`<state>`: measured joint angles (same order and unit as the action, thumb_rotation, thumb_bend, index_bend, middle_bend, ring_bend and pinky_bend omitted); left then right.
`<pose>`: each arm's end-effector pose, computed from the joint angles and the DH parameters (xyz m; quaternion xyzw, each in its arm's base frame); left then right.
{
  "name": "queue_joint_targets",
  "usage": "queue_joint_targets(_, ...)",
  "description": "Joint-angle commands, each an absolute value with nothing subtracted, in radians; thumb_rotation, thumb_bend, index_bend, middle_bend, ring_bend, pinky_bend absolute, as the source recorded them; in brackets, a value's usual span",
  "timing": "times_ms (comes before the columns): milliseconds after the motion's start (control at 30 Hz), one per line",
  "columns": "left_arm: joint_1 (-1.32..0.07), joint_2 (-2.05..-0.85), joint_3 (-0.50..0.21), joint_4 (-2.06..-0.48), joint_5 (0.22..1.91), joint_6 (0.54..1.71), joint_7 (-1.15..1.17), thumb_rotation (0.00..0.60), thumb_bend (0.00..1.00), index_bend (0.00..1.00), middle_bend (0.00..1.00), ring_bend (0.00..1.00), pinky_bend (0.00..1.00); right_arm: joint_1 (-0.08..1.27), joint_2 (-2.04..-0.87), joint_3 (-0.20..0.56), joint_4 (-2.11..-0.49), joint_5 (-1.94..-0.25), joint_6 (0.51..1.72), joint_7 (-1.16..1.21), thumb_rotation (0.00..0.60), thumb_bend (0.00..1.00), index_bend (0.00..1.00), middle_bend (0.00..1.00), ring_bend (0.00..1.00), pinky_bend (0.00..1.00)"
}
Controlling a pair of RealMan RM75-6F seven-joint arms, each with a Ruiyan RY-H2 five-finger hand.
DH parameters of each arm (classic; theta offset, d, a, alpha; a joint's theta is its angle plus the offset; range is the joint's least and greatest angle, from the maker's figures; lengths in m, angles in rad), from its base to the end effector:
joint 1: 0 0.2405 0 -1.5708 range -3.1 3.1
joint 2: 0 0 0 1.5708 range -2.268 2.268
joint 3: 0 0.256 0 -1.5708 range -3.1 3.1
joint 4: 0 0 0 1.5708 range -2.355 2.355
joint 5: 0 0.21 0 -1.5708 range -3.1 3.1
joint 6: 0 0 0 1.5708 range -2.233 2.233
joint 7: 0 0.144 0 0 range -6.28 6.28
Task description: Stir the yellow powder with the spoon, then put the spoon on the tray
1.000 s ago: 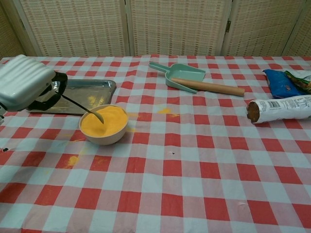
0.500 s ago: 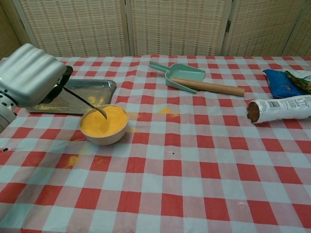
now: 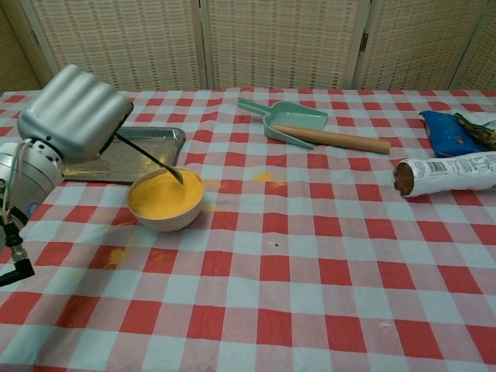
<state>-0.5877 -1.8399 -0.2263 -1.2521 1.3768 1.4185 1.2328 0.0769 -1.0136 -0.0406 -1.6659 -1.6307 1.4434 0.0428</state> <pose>-0.1441 0.3166 -0.0224 -0.6820 -0.0037 -0.2392 0.6911 -0.3032 -0.1570 0.1630 0.6542 -0.3989 0.3625 0.5306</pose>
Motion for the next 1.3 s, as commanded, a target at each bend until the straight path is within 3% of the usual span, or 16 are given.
queue_joint_targets(33, -0.595, -1.854, -0.228, -1.23, 1.362, 1.408, 1.242, 0.6, 0.86, 0.83, 1.0, 1.0, 1.0, 0.075, -1.013, -0.04, -1.667, -1.63, 1.446, 0.042, 0.6, 0.09, 0.0, 0.0, 0.0, 0.0)
queue_joint_targets(400, -0.594, -1.873, -0.189, -1.173, 1.372, 1.412, 1.247, 0.6, 0.85, 0.84, 1.0, 1.0, 1.0, 0.071, -1.015, -0.037, -1.664, -1.627, 1.452, 0.038, 0.6, 0.09, 0.0, 0.0, 0.0, 0.0)
queue_joint_targets(833, -0.528, -1.798, -0.116, -1.293, 1.42, 1.469, 1.26, 0.6, 0.85, 0.85, 1.0, 1.0, 1.0, 0.068, -1.021, -0.043, -1.668, -1.642, 1.455, 0.019, 0.6, 0.09, 0.0, 0.0, 0.0, 0.0)
queue_joint_targets(1067, -0.519, -1.76, -0.136, -1.362, 1.426, 1.487, 1.262, 0.6, 0.85, 0.85, 1.0, 1.0, 1.0, 0.072, -1.027, -0.044, -1.671, -1.639, 1.443, 0.004, 0.6, 0.09, 0.0, 0.0, 0.0, 0.0)
queue_joint_targets(1300, -0.558, -1.773, -0.192, -1.327, 1.385, 1.43, 1.239, 0.6, 0.86, 0.85, 1.0, 1.0, 1.0, 0.076, -1.033, -0.035, -1.669, -1.615, 1.43, -0.009, 0.6, 0.09, 0.0, 0.0, 0.0, 0.0)
